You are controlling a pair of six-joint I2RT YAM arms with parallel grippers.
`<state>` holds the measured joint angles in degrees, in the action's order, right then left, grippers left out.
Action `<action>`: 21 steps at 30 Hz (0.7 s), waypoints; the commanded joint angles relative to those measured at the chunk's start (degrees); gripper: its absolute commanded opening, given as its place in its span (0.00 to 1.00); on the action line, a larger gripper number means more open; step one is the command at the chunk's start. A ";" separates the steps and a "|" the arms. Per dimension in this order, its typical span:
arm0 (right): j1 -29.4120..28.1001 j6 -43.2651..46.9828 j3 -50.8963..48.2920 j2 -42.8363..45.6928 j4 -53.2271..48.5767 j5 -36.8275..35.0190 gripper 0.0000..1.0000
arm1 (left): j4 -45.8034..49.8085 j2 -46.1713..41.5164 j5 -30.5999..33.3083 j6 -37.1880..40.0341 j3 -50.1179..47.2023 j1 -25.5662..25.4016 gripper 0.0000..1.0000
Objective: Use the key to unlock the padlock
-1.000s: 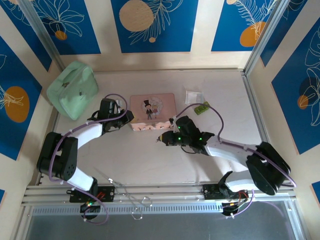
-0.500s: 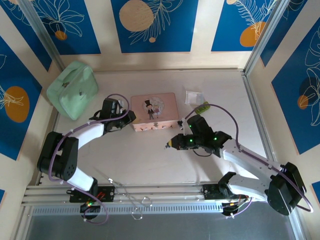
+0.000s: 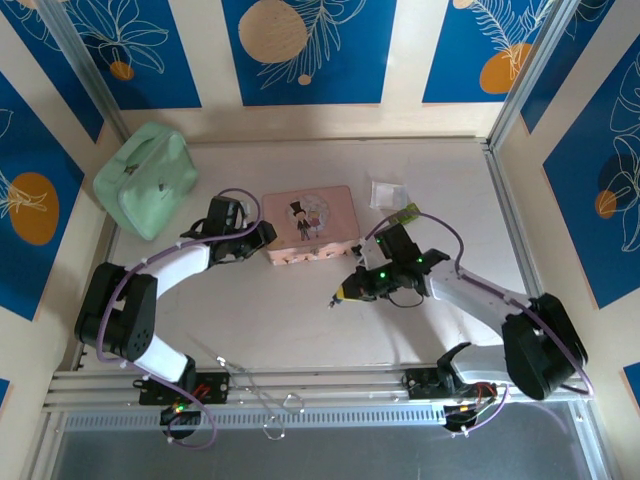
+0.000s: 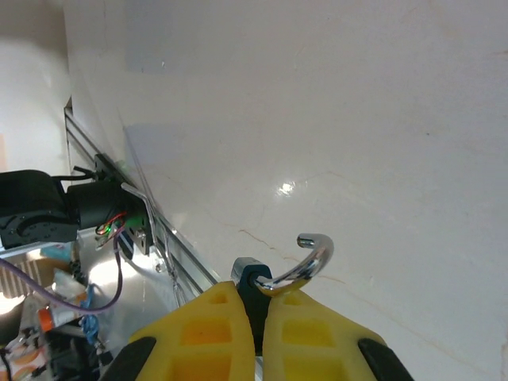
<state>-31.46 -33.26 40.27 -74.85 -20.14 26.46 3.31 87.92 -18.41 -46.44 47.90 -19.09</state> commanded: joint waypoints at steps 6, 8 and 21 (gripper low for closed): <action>0.06 1.70 6.73 -13.83 7.31 4.40 0.00 | 7.43 -2.71 1.81 0.89 0.78 -0.97 0.51; -0.46 1.36 7.26 -15.73 8.74 4.22 0.00 | 8.85 -4.38 2.83 1.54 1.02 -0.99 0.53; -6.46 -0.18 10.30 -21.97 4.36 -1.43 0.00 | 16.62 -18.83 8.55 1.83 -0.93 -0.95 0.59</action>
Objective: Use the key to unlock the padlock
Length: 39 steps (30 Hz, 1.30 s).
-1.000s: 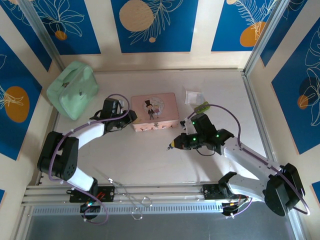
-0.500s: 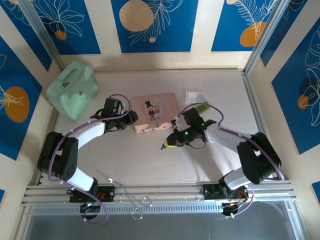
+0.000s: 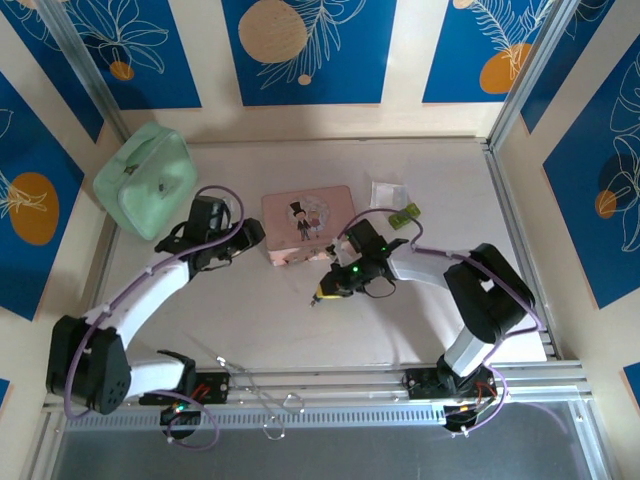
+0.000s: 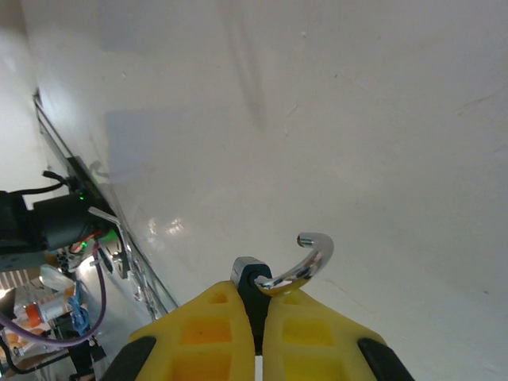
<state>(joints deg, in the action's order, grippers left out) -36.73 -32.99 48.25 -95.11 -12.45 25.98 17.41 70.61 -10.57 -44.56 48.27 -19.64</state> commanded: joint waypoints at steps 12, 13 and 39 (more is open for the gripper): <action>-3.76 -3.42 1.54 -2.10 -6.38 -0.80 0.10 | 2.34 -4.78 -1.36 -1.75 -3.42 -0.44 0.58; -3.54 -3.69 1.09 -1.77 -6.12 -1.04 0.16 | 2.13 -4.73 -1.51 -1.92 -3.59 -0.42 0.58; -7.27 -1.49 13.10 36.33 -32.49 -44.75 0.51 | 6.05 -5.28 -0.24 2.37 4.72 -0.35 0.57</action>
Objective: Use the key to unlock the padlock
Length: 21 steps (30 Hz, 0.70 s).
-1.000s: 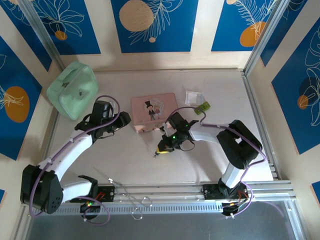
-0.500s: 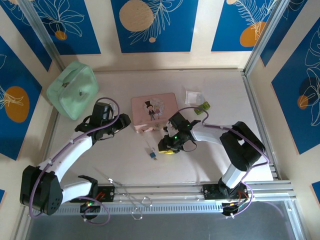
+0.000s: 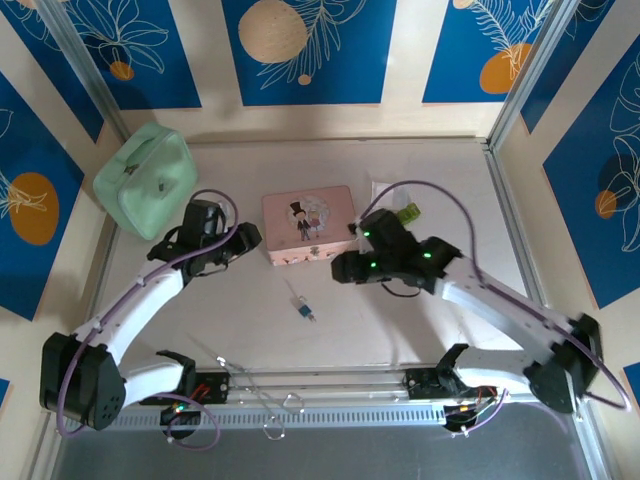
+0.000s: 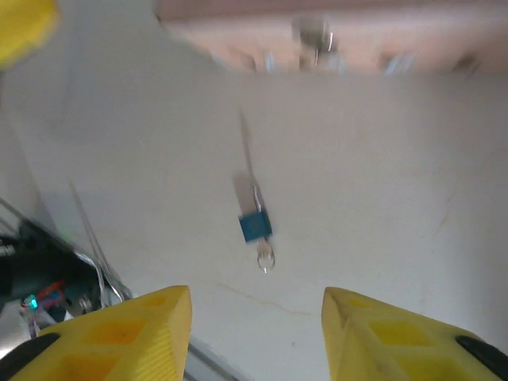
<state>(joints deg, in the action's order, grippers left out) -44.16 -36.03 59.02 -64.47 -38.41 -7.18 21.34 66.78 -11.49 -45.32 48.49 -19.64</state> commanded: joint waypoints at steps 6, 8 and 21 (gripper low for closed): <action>2.33 6.03 -2.09 17.40 -0.29 -17.41 0.92 | 5.82 -4.26 9.01 11.81 11.65 -0.08 0.64; 3.23 5.10 -3.67 19.05 -0.24 -22.52 0.99 | 5.24 -6.23 13.27 14.43 11.49 -0.05 0.70; 13.97 8.67 -24.69 19.22 11.47 -41.96 0.99 | -8.73 -8.05 45.84 33.52 -9.22 0.17 1.00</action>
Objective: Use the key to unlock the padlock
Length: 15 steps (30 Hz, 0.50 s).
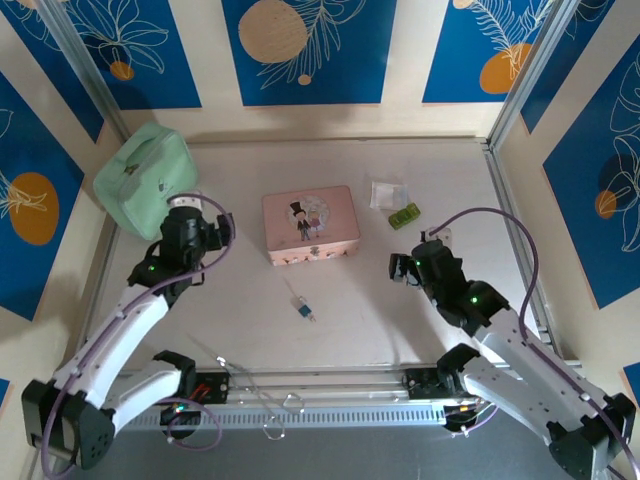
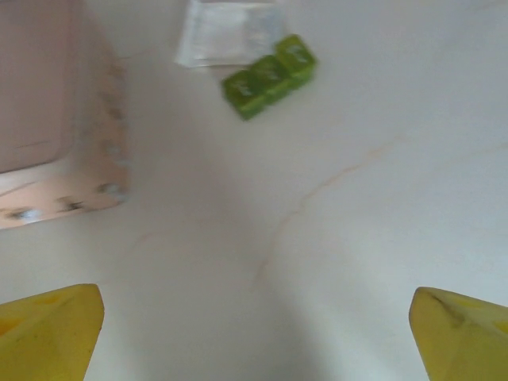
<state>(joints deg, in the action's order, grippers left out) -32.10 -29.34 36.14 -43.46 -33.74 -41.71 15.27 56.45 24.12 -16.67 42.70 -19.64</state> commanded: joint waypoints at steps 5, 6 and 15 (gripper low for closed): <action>12.96 1.47 -5.39 -7.87 17.41 -7.92 0.99 | -20.38 8.00 14.83 12.63 -11.16 2.67 1.00; 16.26 0.72 -5.74 -9.25 18.71 -7.12 0.99 | -23.09 10.06 12.99 13.46 -11.81 4.18 1.00; 33.31 8.39 -12.77 -18.06 39.55 -0.16 0.99 | -49.42 22.86 3.91 14.83 -17.46 9.89 1.00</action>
<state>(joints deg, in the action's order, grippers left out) -0.89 -25.23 26.15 -60.10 -6.33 -45.98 -19.99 77.36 31.73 -4.49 26.57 -10.39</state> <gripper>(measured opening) 0.990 0.996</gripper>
